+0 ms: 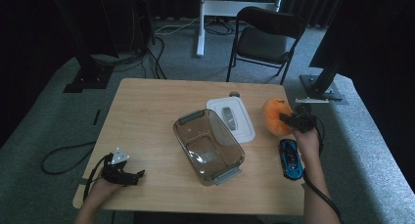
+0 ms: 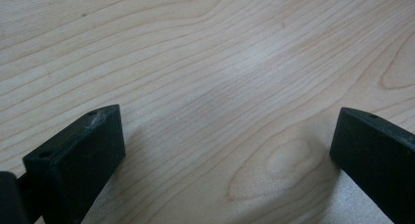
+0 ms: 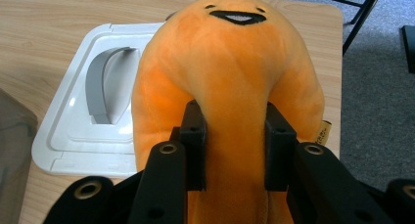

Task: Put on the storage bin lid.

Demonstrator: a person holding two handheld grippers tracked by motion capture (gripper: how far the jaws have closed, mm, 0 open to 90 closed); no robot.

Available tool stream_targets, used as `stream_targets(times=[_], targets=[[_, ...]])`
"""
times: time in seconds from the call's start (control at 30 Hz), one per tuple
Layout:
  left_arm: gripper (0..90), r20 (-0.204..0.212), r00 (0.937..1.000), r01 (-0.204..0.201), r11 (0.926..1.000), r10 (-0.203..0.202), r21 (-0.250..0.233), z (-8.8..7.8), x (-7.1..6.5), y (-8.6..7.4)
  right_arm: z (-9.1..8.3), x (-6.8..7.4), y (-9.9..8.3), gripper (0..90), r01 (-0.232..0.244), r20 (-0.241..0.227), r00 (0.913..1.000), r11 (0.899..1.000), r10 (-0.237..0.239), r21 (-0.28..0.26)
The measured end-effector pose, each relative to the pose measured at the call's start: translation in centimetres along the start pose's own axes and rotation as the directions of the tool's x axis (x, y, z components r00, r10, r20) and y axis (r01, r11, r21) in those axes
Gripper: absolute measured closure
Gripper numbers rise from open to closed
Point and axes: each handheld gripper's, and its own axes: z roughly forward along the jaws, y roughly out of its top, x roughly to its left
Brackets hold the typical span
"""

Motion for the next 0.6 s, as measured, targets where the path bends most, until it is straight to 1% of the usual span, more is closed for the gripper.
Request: stream_targets(times=[0.1, 0.13, 0.17, 0.3, 0.43, 0.6], targets=[[0.2, -0.001, 1.0000, 0.000, 1.0000, 0.000, 0.001, -0.1, 0.0, 0.0, 0.0, 0.1, 0.1, 69.1, -0.006, -0.004, 1.0000, 1.000, 0.006, 0.002], [0.2, -0.002, 1.0000, 0.002, 1.0000, -0.002, 0.001, -0.1, 0.0, -0.1, -0.1, 0.3, 0.2, 69.1, -0.001, -0.018, 0.9998, 1.000, 0.001, -0.002], [0.2, -0.002, 1.0000, 0.002, 1.0000, -0.002, 0.001, -0.1, 0.0, -0.1, -0.1, 0.4, 0.2, 69.1, 0.000, -0.024, 0.9997, 1.000, 0.000, -0.006], [0.2, -0.002, 1.0000, 0.003, 1.0000, -0.003, 0.001, -0.1, 0.0, -0.1, -0.4, 1.3, 0.4, 69.1, 0.035, -0.041, 0.9985, 0.999, -0.035, -0.011], [0.2, -0.002, 1.0000, 0.002, 1.0000, -0.002, 0.001, -0.1, 0.0, -0.1, -1.0, 2.1, 0.8, 69.1, 0.050, -0.068, 0.9963, 0.998, -0.052, -0.028], [0.2, -0.001, 1.0000, 0.003, 1.0000, -0.003, 0.001, -0.1, 0.0, -0.1, -2.1, 3.6, 1.4, 69.1, 0.088, -0.114, 0.9890, 0.995, -0.094, -0.055]])
